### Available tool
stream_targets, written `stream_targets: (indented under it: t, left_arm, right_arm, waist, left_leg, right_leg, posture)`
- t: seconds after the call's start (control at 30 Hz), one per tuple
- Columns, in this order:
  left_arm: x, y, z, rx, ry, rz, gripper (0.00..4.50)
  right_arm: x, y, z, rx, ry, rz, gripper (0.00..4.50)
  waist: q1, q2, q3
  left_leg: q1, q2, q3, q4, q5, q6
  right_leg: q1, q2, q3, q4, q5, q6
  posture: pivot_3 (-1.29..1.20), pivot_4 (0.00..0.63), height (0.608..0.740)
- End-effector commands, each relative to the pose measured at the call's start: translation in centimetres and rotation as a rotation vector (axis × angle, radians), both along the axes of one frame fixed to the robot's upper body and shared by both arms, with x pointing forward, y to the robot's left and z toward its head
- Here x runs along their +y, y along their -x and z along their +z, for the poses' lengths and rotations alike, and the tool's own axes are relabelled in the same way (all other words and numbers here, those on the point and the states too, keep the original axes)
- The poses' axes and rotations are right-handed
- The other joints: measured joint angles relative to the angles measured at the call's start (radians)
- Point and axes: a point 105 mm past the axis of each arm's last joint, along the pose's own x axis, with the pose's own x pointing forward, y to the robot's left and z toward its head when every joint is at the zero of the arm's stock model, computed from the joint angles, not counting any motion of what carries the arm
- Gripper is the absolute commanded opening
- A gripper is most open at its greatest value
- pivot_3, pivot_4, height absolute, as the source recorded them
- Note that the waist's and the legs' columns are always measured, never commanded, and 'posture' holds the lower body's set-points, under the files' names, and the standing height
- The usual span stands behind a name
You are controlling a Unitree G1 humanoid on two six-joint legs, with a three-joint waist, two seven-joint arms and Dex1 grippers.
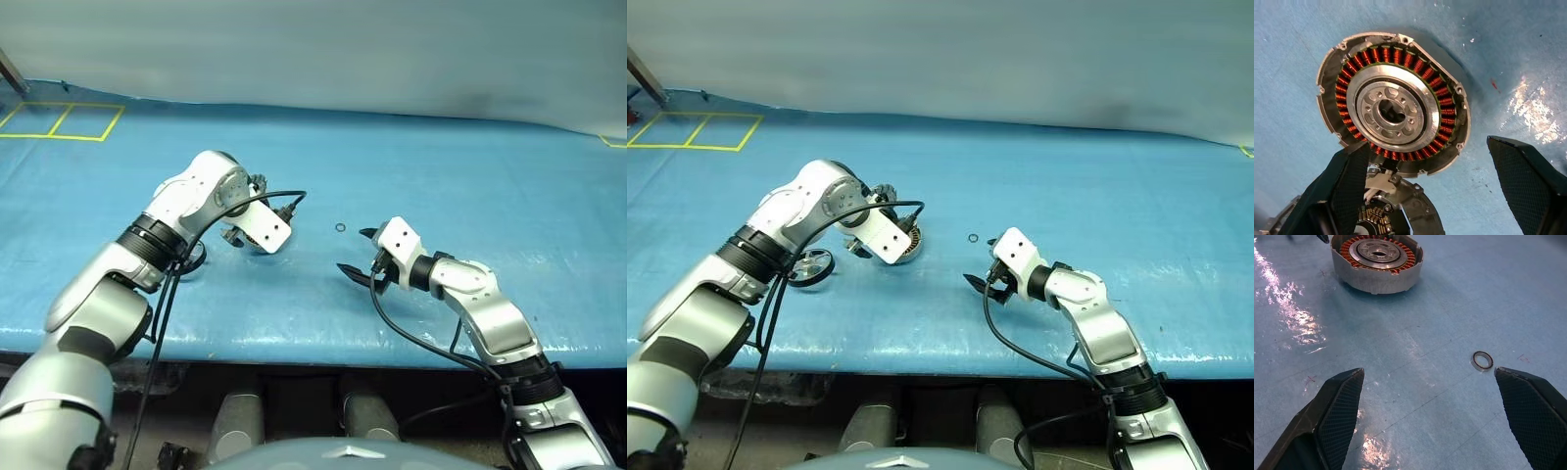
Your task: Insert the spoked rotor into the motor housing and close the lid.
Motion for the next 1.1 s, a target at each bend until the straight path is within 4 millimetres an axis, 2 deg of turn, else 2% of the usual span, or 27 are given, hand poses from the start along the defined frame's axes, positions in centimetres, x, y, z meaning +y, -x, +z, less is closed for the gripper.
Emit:
stream_targets:
  t: [0.03,0.3,1.07,1.1]
  left_arm:
    - [-0.3,-0.2,0.8,-0.02,-0.017,-0.022,4.12]
    - [0.6,-0.3,1.0,-0.016,-0.048,-0.015,4.12]
    - [0.5,0.3,-1.4,0.062,-0.069,-0.02,4.12]
    - [0.4,0.3,-1.5,0.066,-0.067,-0.02,3.94]
  right_arm:
    - [0.3,0.0,1.4,-0.065,-0.008,0.011,4.5]
    - [0.0,-0.1,1.3,-0.069,-0.006,-0.001,4.5]
    - [0.2,-0.5,1.7,-0.101,-0.024,-0.029,4.5]
    - [0.2,-0.5,1.7,-0.103,-0.025,-0.031,4.5]
  waist:
    - [-0.001,0.0,0.0]
    - [0.0,0.0,0.0]
    - [0.0,0.0,0.0]
    - [0.0,0.0,0.0]
  left_leg:
    - [0.0,0.0,0.0,0.0,0.0,0.0]
    - [0.0,0.0,0.0,0.0,0.0,0.0]
    - [0.0,0.0,0.0,0.0,0.0,0.0]
    - [0.0,0.0,0.0,0.0,0.0,0.0]
  right_leg:
    - [0.0,0.0,0.0,0.0,0.0,0.0]
    - [0.0,0.0,0.0,0.0,0.0,0.0]
    - [0.0,0.0,0.0,0.0,0.0,0.0]
    - [0.0,0.0,0.0,0.0,0.0,0.0]
  posture:
    - [0.0,0.15,0.74]
    - [0.0,0.15,0.74]
    - [0.0,0.15,0.74]
    - [0.0,0.15,0.74]
